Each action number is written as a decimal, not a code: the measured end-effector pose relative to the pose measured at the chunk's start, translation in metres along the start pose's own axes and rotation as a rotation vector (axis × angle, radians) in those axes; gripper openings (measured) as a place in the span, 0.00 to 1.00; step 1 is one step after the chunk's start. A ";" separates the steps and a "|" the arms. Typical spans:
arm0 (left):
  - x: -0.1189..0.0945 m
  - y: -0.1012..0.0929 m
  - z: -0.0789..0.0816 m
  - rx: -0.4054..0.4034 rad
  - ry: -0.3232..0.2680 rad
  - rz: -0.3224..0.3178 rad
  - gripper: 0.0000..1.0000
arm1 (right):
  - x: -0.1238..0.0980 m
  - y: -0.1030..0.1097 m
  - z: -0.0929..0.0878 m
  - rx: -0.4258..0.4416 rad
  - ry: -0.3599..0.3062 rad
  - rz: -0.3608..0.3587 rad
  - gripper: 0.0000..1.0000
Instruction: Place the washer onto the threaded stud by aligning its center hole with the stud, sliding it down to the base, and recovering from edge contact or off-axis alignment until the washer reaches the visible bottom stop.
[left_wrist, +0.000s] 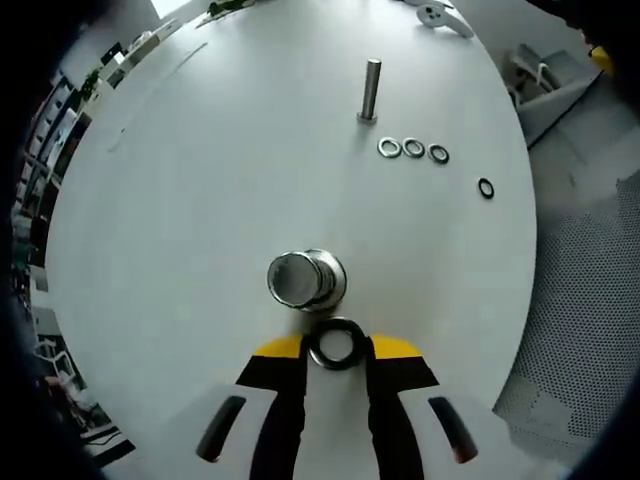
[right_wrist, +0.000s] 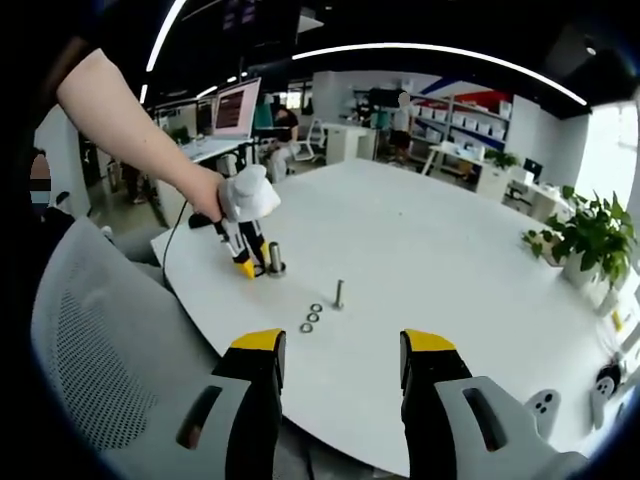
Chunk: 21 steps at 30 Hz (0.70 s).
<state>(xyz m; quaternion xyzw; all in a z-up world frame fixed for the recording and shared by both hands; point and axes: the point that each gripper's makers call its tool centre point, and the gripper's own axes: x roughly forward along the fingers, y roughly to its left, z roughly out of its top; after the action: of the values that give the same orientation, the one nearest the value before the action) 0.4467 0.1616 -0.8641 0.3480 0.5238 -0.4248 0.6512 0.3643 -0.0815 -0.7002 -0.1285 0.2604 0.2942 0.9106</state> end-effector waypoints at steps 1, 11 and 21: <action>0.000 0.000 0.000 -0.003 -0.003 0.001 0.20 | 0.000 0.000 0.000 0.000 -0.001 0.000 0.48; -0.001 0.002 -0.004 -0.097 -0.088 0.024 0.20 | 0.000 0.000 0.000 -0.001 0.002 -0.002 0.48; -0.005 -0.001 -0.012 -0.092 -0.111 0.035 0.19 | 0.000 0.001 -0.001 -0.007 0.005 0.001 0.48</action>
<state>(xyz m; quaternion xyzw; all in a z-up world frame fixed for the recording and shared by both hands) 0.4407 0.1729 -0.8614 0.3028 0.4998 -0.4072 0.7019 0.3633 -0.0810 -0.7010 -0.1321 0.2619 0.2954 0.9092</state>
